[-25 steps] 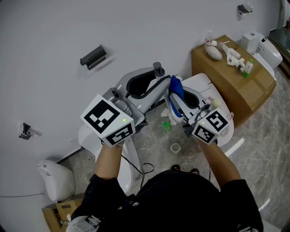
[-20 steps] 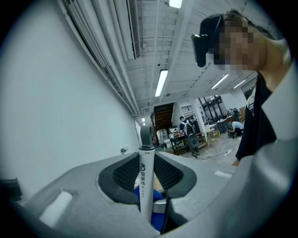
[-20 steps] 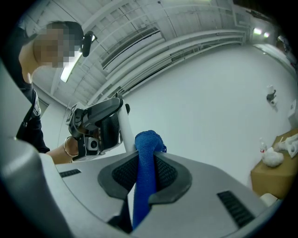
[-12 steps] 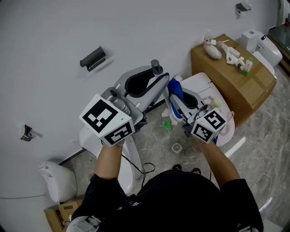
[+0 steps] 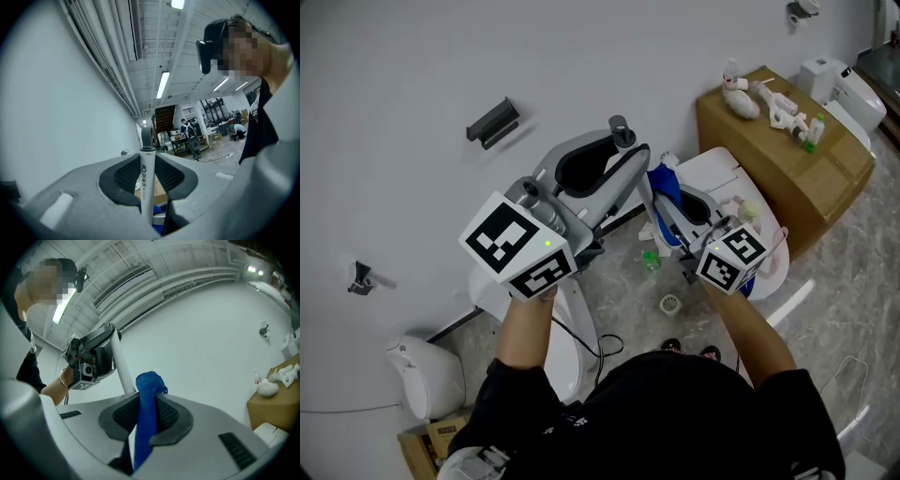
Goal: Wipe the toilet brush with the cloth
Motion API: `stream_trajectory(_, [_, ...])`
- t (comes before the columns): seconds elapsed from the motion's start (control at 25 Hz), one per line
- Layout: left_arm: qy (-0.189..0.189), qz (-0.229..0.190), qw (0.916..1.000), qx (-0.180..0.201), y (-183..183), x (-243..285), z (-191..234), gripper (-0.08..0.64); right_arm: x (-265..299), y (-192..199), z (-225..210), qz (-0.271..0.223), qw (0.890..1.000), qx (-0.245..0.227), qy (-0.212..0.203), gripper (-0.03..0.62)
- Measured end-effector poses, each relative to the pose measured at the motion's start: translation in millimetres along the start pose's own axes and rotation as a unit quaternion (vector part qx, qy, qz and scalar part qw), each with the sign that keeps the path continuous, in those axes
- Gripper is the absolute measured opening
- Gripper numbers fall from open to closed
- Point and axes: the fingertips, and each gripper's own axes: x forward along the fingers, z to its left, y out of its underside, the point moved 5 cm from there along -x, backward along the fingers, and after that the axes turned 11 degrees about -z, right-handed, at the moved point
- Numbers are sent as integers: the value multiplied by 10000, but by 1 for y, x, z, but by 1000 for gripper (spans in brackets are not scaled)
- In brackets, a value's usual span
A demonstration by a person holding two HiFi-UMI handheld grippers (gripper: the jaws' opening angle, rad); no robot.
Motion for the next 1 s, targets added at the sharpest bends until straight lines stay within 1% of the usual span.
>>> stream_trajectory(0.2, [74, -10, 10000, -4, -4, 0, -2, 101, -4, 6, -3, -6, 9999, 19, 133, 64])
stream_trajectory(0.44, [72, -27, 10000, 3, -7, 0, -4, 101, -8, 12, -6, 36, 9998, 12, 190, 64])
stream_trajectory(1.0, [55, -89, 9999, -117, -5, 1, -1, 101, -15, 37, -25, 407, 9983, -29, 411, 64])
